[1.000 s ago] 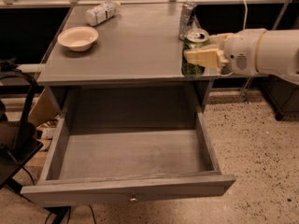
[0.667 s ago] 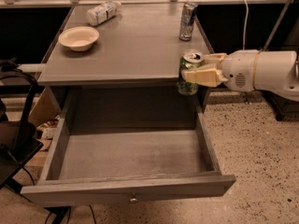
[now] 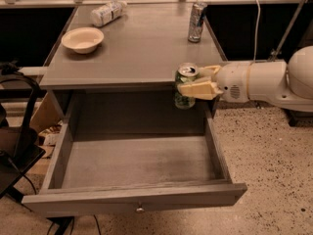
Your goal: Place green can into top drawer
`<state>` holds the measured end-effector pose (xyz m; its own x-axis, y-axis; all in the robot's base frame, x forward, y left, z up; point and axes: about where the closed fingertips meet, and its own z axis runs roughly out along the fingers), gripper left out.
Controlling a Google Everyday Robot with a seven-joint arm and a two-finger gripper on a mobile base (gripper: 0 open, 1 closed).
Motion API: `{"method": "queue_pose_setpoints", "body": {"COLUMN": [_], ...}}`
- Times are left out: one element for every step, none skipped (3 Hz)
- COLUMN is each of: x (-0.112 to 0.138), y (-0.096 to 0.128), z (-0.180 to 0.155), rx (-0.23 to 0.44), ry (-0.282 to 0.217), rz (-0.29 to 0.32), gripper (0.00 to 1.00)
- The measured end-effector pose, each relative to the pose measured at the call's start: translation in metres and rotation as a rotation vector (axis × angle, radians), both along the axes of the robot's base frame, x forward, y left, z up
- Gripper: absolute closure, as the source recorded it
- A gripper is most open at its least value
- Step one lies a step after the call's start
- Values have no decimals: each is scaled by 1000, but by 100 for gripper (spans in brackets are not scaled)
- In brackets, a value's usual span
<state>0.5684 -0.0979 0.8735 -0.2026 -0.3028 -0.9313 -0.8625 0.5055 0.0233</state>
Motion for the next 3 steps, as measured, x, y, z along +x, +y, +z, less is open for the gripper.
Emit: {"method": "queue_pose_setpoints", "body": {"x": [-11,-26,-30], "y": [40,83,115], "z": [-52,-99,-136], "rx": [-21,-62,-71], "ry": [39,56,60], "rz": [112,234,338], "gripper": [100,100,100]}}
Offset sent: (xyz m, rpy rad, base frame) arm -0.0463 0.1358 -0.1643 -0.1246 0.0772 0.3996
